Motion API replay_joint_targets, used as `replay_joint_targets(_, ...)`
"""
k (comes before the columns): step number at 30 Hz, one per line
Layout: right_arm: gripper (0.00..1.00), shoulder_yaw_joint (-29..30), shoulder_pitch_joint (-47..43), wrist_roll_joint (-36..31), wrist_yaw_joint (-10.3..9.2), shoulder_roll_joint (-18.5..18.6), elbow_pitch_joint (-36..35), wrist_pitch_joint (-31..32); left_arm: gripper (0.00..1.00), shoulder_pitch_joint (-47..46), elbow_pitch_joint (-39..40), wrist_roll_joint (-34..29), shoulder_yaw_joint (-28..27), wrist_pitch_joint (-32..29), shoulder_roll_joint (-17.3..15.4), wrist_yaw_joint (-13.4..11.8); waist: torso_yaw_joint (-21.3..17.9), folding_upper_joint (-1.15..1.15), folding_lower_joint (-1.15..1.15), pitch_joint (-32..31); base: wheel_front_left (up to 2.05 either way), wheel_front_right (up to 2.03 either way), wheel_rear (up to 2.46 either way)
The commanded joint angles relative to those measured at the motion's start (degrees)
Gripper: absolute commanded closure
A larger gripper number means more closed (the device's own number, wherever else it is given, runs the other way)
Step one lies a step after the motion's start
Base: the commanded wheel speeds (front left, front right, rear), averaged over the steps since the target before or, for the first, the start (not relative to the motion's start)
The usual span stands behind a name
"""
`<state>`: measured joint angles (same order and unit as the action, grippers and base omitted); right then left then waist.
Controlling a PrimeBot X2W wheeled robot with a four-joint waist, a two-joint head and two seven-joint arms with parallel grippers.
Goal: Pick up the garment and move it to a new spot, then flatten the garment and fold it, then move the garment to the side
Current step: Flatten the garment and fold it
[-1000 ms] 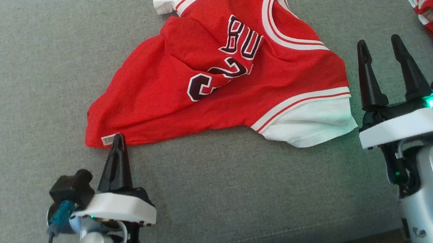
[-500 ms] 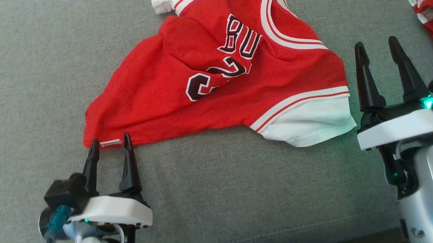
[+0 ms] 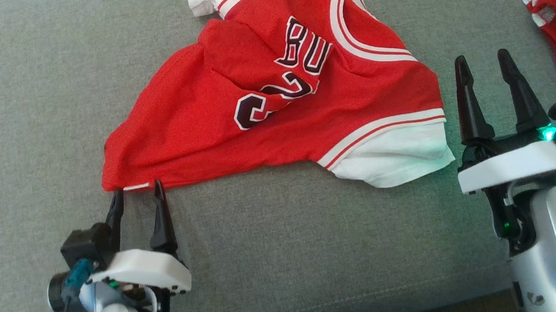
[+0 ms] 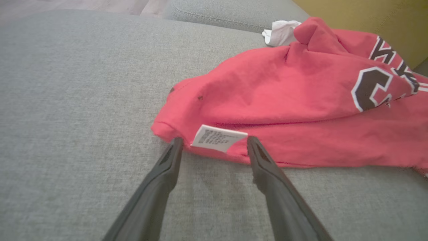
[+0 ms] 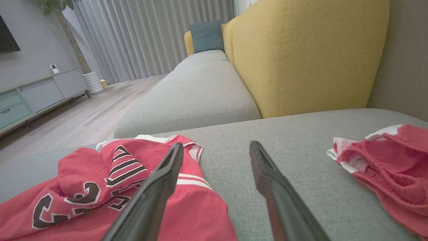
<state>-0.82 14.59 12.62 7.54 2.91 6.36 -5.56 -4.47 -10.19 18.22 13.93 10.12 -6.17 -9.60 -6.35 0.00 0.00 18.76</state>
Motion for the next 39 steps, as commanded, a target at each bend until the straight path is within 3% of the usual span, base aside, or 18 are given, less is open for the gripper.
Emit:
replay_joint_targets(1, 0.00, -1.10, 1.25, 0.36, -0.05, -0.03, -1.65, -0.62, 0.00, -2.72, 0.75, -0.17, -2.07, 0.60, -0.80, -0.14, 0.01, 0.00, 0.00, 0.05, 0.00, 0.00, 0.00)
replay_joint_targets(6, 0.00, -1.08, 1.49, 0.30, -0.05, -0.03, -1.35, -0.72, 0.00, -4.36, -1.31, -0.51, -1.90, 1.39, -0.85, -0.28, 0.02, 0.00, 0.00, 0.18, 0.00, 0.00, 0.00)
replay_joint_targets(7, 0.00, -1.12, 1.53, 0.28, -0.05, -0.03, -1.31, -0.72, 0.24, -4.61, -1.74, -0.55, -1.86, 1.51, -0.86, -0.30, -0.01, 0.00, 0.00, 0.19, 0.00, 0.00, 0.00)
replay_joint_targets(8, 0.00, -1.15, 1.58, 0.27, -0.05, -0.03, -1.26, -0.73, 0.56, -4.82, -2.15, -0.56, -1.81, 1.58, -0.85, -0.30, -0.03, 0.00, 0.00, 0.19, 0.00, 0.00, 0.00)
replay_joint_targets(10, 0.00, -1.19, 1.67, 0.26, -0.05, -0.03, -1.19, -0.75, 0.98, -5.13, -2.83, -0.51, -1.58, 1.61, -0.80, -0.20, -0.08, 0.00, 0.00, 0.22, 0.00, 0.00, 0.00)
replay_joint_targets(21, 0.00, -0.92, 1.76, 0.26, -0.05, -0.03, -0.98, -1.01, 1.00, -4.10, -2.58, -0.01, 0.11, 1.64, -0.54, 0.70, -0.08, 0.00, 0.00, 0.16, 0.00, 0.00, 0.00)
replay_joint_targets(31, 0.00, -0.42, 1.26, 0.02, -0.05, -0.03, -1.47, -1.08, 1.00, 1.91, 4.28, 0.63, 4.58, -0.29, 0.48, 1.66, 0.50, 0.00, 0.00, -0.13, 0.00, 0.00, 0.00)
replay_joint_targets(39, 0.00, -0.48, 1.18, -0.15, -0.05, -0.03, -1.80, -0.67, 1.00, 1.72, 3.71, 0.17, 8.27, -1.21, 0.91, 3.31, 1.01, 0.00, 0.00, -0.48, 0.00, 0.00, 0.00)
